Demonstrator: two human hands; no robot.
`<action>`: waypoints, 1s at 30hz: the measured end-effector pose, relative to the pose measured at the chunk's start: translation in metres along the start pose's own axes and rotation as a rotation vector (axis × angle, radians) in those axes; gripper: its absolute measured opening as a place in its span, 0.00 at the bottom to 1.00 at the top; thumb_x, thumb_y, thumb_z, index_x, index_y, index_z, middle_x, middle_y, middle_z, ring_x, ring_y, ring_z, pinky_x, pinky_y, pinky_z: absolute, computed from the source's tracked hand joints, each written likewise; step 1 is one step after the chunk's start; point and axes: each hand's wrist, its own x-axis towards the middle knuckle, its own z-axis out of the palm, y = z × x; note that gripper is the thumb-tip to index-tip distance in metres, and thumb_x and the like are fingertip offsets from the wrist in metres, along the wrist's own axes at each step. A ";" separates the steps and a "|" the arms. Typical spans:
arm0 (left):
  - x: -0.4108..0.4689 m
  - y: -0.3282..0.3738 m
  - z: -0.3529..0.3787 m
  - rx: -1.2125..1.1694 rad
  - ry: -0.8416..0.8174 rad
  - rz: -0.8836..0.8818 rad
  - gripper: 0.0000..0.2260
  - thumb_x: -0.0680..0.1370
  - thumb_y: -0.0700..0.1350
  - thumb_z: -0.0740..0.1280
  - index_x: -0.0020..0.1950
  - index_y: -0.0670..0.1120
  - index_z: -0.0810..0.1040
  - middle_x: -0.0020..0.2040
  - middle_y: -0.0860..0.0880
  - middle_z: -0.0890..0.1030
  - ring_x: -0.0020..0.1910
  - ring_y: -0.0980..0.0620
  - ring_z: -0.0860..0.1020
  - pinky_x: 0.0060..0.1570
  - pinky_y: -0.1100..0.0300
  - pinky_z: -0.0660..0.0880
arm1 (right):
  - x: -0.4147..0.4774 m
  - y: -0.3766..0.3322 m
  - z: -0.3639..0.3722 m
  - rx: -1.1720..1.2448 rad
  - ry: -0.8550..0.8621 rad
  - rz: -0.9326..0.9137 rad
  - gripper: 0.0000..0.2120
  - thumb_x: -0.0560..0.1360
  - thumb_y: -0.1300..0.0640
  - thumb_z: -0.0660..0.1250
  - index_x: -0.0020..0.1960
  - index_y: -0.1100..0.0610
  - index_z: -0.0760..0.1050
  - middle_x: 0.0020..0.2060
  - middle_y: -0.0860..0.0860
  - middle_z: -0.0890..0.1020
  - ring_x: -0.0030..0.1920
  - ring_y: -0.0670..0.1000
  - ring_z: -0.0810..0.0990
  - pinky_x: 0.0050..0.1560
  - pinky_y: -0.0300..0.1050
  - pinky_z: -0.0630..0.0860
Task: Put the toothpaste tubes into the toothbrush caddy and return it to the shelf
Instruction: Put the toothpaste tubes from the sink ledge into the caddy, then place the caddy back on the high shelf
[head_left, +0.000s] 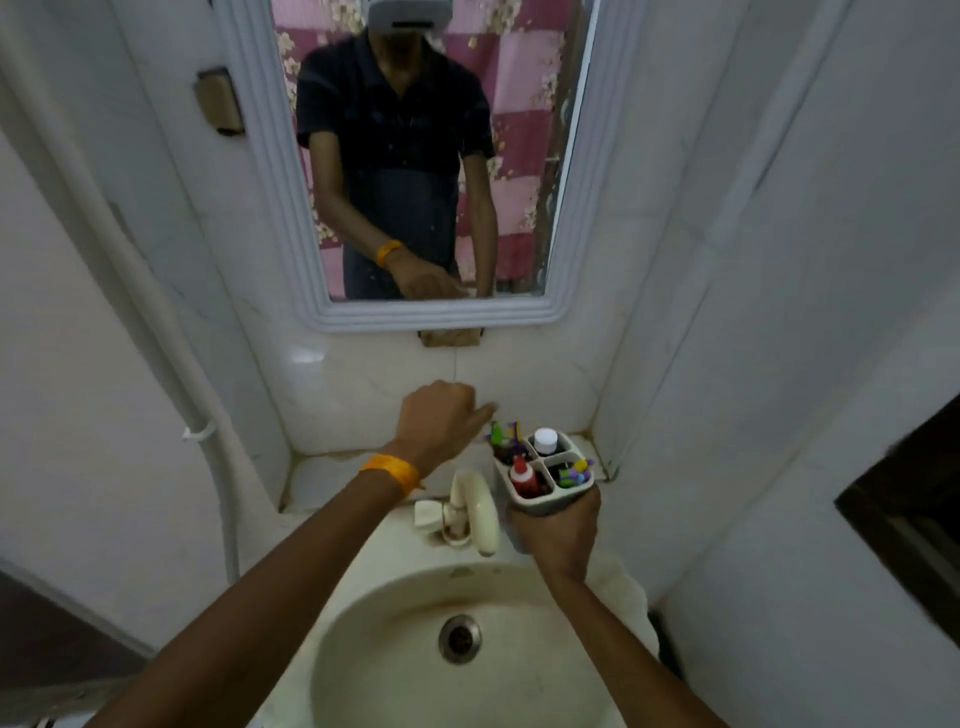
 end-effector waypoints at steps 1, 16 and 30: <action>0.005 -0.006 -0.012 -0.026 0.061 -0.012 0.22 0.79 0.62 0.60 0.44 0.45 0.81 0.43 0.44 0.84 0.46 0.42 0.82 0.41 0.54 0.74 | 0.005 -0.013 -0.005 0.007 0.001 -0.029 0.45 0.52 0.51 0.89 0.65 0.46 0.74 0.56 0.45 0.84 0.58 0.38 0.84 0.58 0.40 0.82; 0.061 0.029 -0.218 -0.080 0.569 0.144 0.19 0.82 0.56 0.59 0.39 0.44 0.76 0.32 0.45 0.78 0.31 0.47 0.75 0.31 0.44 0.75 | 0.096 -0.277 -0.068 0.189 0.158 -0.440 0.56 0.47 0.37 0.83 0.70 0.58 0.72 0.63 0.54 0.82 0.63 0.53 0.83 0.61 0.55 0.82; 0.084 0.073 -0.360 0.110 0.900 0.322 0.20 0.80 0.56 0.55 0.42 0.44 0.78 0.38 0.43 0.80 0.39 0.43 0.77 0.38 0.51 0.75 | 0.099 -0.458 -0.151 0.290 0.275 -0.672 0.48 0.62 0.49 0.87 0.72 0.62 0.66 0.68 0.57 0.79 0.66 0.57 0.80 0.57 0.44 0.78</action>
